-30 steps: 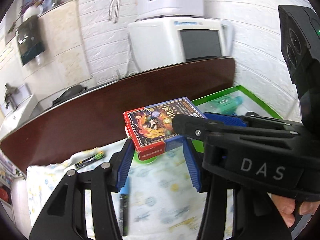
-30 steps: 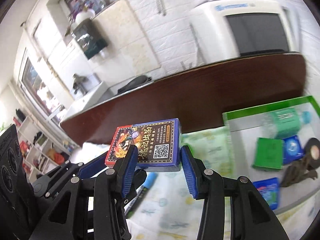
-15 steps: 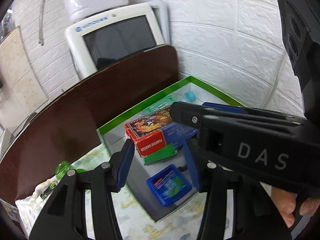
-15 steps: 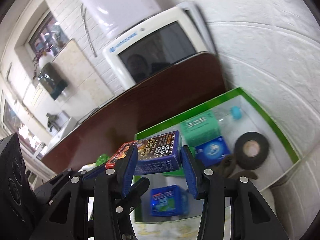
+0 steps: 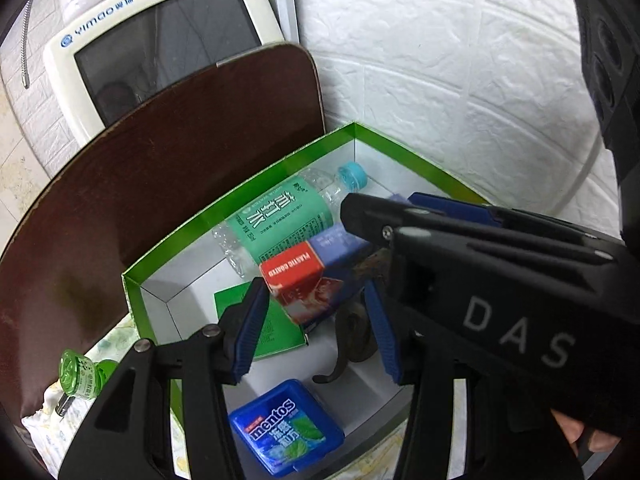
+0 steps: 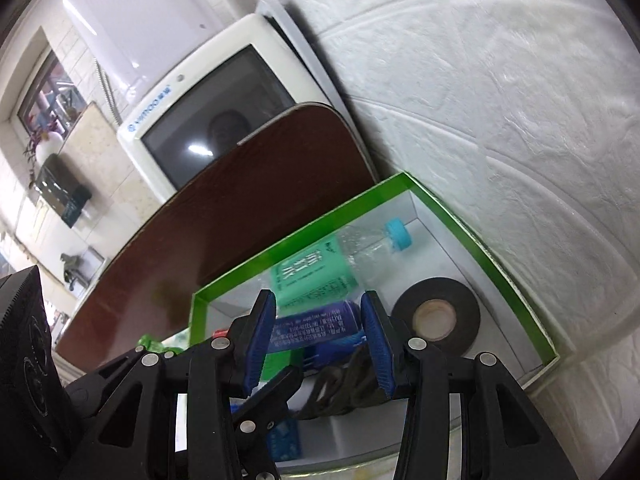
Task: Organize rigid objects
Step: 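Carry the card box into the box and open the right gripper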
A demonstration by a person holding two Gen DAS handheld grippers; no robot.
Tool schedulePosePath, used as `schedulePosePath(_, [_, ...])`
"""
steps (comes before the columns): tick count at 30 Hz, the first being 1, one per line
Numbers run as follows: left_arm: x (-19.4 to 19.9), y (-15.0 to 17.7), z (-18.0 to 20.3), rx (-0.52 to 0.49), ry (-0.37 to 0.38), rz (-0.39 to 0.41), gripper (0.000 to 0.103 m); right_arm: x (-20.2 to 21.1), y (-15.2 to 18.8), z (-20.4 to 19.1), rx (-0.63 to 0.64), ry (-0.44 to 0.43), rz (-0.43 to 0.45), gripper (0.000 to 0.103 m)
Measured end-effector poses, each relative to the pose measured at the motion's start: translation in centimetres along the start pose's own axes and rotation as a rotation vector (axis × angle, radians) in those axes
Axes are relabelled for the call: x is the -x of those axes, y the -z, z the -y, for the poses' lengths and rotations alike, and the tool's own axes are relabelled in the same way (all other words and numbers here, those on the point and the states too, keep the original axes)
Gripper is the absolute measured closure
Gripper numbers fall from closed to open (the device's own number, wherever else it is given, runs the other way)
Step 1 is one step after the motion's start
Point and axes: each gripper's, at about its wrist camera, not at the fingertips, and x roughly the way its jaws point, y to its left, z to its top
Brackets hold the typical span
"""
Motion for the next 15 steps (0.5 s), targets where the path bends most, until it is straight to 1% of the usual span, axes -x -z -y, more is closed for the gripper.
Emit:
schedulePosePath(2, [-0.1, 0.0, 0.0, -0.002, -0.001, -0.002, 0.055, -0.5, 0.0, 0.3, 0.002, 0.011, -0.003, 0.056])
schedulePosePath(5, [0.8, 0.3, -0.3, -0.022, -0.03, 0.023, 0.053, -0.5, 0.2, 0.2, 0.014, 0.031, 0.01, 0.056])
schedulePosePath(7, [1.6, 0.5, -1.0, -0.013, -0.045, 0.037, 0.053, -0.3, 0.3, 0.0, 0.026, 0.029, 0.017, 0.056])
schedulePosePath(11, [3.9, 1.5, -3.5, 0.027, -0.086, 0.071, 0.053, 0.1, 0.4, -0.5, 0.032, 0.025, 0.025, 0.056])
schedulePosePath(15, [5.4, 3.4, -6.9, 0.093, -0.16, 0.08, 0.052, 0.8, 0.7, -1.9, 0.061, 0.0, 0.033, 0.057])
